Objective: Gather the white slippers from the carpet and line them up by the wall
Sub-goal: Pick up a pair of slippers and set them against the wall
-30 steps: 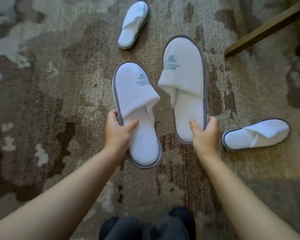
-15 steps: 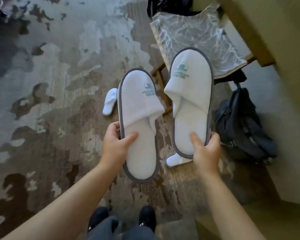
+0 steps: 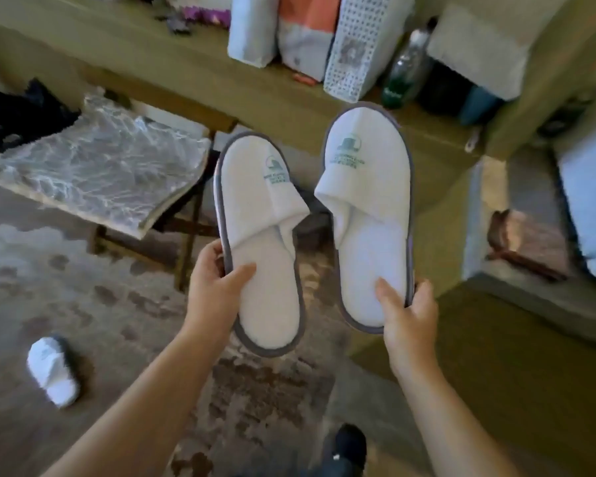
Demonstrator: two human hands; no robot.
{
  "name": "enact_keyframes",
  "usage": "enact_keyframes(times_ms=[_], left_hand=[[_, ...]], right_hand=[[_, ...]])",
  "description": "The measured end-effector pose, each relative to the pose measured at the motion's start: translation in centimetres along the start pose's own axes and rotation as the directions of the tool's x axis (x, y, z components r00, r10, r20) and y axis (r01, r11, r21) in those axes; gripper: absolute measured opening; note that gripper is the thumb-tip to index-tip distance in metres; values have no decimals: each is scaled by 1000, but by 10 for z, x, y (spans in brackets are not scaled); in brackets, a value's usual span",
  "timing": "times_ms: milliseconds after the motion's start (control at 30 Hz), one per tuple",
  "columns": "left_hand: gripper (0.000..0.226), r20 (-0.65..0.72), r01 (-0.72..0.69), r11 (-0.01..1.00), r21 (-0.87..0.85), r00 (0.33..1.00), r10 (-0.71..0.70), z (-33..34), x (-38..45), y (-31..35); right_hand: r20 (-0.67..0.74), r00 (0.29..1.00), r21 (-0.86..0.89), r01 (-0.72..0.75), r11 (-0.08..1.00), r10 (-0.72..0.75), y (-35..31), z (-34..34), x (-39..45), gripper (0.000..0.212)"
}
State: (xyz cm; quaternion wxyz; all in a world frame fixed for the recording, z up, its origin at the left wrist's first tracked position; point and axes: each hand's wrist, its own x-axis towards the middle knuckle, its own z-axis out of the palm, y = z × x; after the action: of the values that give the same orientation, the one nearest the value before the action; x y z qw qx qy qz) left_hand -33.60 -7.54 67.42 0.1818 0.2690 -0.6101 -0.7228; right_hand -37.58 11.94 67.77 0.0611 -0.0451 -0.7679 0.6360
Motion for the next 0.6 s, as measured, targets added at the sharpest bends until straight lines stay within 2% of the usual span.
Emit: enact_keyframes(times_ms=[100, 233, 433, 600], left_hand=[[27, 235, -5, 999, 37, 972, -4, 63, -31, 11], [22, 500, -25, 996, 87, 866, -22, 141, -94, 13], [22, 766, -84, 981, 172, 638, -80, 249, -232, -11], [32, 889, -65, 977, 203, 430, -156, 331, -377, -36]], right_hand=[[-229, 973, -40, -23, 999, 13, -5, -74, -23, 26], [-507, 859, -9, -76, 997, 61, -9, -171, -66, 28], [-786, 604, 45, -156, 987, 132, -8, -323, -159, 24], [-915, 376, 76, -186, 980, 143, 1, -459, -242, 29]])
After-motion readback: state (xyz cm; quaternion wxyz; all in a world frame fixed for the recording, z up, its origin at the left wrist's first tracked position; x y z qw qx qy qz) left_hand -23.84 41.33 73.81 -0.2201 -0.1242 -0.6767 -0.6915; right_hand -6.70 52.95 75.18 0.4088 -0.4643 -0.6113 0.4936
